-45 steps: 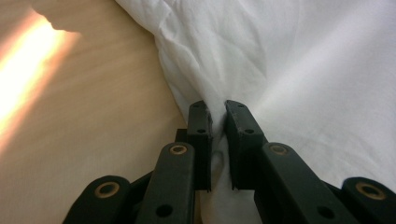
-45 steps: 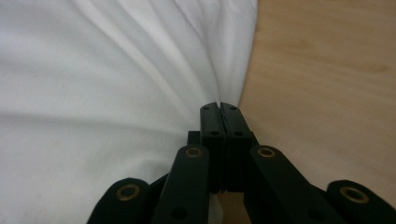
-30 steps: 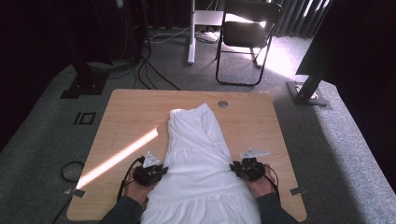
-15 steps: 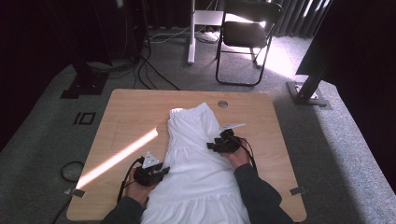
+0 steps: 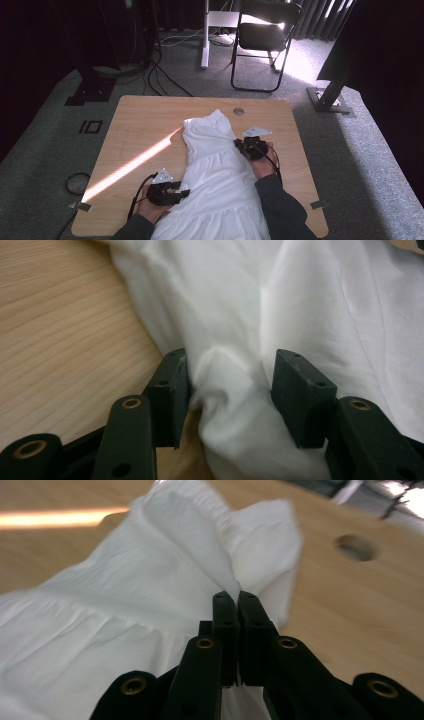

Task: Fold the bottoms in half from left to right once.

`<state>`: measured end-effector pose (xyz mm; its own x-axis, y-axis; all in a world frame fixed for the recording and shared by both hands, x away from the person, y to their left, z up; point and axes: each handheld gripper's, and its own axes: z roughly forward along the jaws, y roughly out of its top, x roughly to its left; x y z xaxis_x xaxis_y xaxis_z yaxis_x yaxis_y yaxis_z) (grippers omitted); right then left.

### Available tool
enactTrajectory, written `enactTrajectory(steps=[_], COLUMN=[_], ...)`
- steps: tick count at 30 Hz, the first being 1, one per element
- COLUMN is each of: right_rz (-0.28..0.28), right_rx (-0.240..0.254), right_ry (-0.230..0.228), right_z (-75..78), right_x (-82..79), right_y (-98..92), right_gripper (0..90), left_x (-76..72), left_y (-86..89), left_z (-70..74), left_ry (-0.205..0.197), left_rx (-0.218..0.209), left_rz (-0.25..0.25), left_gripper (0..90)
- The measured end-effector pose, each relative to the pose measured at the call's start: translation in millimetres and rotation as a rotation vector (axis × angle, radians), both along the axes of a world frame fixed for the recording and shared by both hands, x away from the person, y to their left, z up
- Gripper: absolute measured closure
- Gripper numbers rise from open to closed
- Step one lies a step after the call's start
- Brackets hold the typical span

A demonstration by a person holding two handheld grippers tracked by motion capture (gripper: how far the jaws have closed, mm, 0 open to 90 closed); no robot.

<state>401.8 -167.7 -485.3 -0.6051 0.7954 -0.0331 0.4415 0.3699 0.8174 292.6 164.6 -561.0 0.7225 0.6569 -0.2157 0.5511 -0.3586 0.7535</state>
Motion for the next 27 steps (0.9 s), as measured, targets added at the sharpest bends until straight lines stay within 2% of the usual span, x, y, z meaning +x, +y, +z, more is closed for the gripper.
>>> enactTrajectory(steps=[1,2,3,6,9,11,12,16,18,20,23,24,27], right_rz=[-0.025,-0.046,-0.046,-0.093,-0.109,-0.118,-0.119,-0.116,-0.120,-0.120,-0.110,-0.109,-0.097], right_rx=[-0.018,-0.032,-0.032,-0.024,0.008,0.015,0.006,0.001,0.009,0.012,0.018,0.017,0.016], right_ry=[-0.016,-0.010,-0.010,0.132,0.194,0.201,0.200,0.207,0.211,0.215,0.219,0.218,0.218], right_z=[0.5,-2.7,-2.7,-43.9,-64.4,-65.8,-65.3,-65.6,-65.9,-65.8,-66.1,-66.1,-66.2], right_x=[0.8,3.9,3.9,24.6,30.1,30.7,30.7,30.6,30.0,29.1,26.4,25.0,20.1], right_y=[-4.3,-8.6,-8.6,-24.3,-25.1,-23.0,-22.2,-22.1,-21.1,-19.6,-15.9,-14.2,-9.0], right_gripper=[87.7,87.6,87.6,87.5,87.0,86.9,86.9,86.9,87.1,87.3,87.3,87.4,87.4], left_x=[0.1,0.5,0.5,0.7,0.9,1.6,3.3,20.1,35.3,51.9,75.5,81.8,91.8], left_y=[-0.6,-1.3,-1.3,-2.3,-2.3,-0.1,3.2,13.1,7.6,-2.7,-19.3,-26.3,-45.6], left_z=[0.0,-0.1,-0.1,0.0,0.3,3.7,7.7,32.4,40.9,45.4,46.3,42.9,24.4], left_ry=[-0.004,-0.001,-0.001,-0.003,-0.005,-0.023,-0.037,-0.075,-0.078,-0.091,-0.060,-0.035,-0.010], left_rx=[0.005,0.002,0.002,0.006,0.009,0.042,0.040,-0.010,-0.005,0.014,-0.002,0.005,0.117], left_rz=[-0.006,-0.009,-0.009,-0.009,-0.018,0.007,0.019,0.082,0.090,0.097,0.100,0.097,0.104], left_gripper=[51.0,51.8,52.6,53.2,52.4,50.6,50.3,46.0,41.0,40.1,37.7,36.6,37.6])
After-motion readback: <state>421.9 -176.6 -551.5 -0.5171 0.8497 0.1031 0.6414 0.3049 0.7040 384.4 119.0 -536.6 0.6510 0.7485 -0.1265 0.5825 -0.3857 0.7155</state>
